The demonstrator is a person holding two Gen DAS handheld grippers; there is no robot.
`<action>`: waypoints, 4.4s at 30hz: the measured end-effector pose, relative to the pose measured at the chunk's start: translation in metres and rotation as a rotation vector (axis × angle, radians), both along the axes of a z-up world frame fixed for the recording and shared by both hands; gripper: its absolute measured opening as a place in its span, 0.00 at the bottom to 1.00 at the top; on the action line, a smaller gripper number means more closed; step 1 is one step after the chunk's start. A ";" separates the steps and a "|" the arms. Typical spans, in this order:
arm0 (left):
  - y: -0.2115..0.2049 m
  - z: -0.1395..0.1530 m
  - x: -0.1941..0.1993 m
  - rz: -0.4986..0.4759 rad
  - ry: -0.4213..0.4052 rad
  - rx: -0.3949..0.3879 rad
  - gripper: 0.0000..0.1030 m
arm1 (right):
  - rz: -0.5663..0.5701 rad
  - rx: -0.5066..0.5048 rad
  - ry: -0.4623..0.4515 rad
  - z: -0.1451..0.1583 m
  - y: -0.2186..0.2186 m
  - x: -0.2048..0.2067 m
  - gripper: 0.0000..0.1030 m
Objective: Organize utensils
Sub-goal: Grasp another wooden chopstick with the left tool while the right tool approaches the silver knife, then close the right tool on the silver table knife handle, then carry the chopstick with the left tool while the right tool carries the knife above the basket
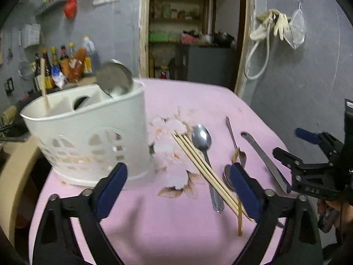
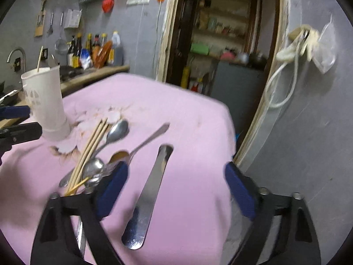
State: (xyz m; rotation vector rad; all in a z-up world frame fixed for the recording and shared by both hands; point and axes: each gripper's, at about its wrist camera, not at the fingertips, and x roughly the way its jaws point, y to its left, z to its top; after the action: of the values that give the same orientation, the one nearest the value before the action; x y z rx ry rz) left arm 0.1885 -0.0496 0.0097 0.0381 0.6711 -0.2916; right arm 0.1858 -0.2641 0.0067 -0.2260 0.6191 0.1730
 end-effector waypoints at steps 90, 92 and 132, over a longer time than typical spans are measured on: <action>-0.003 -0.035 0.051 -0.118 0.419 -0.103 0.02 | 0.109 0.160 0.431 -0.014 0.008 0.074 0.15; 0.002 -0.031 0.042 -0.112 0.383 -0.121 0.02 | 0.105 0.180 0.384 -0.010 0.005 0.065 0.15; 0.096 0.085 -0.042 0.074 -0.390 -0.340 0.02 | 0.250 0.187 -0.560 0.095 0.109 -0.069 0.14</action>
State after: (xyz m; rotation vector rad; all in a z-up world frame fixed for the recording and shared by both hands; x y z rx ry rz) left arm 0.1467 0.0463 0.0949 -0.2491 0.2289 -0.3132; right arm 0.1167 -0.1549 0.1022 -0.1595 0.0147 0.3900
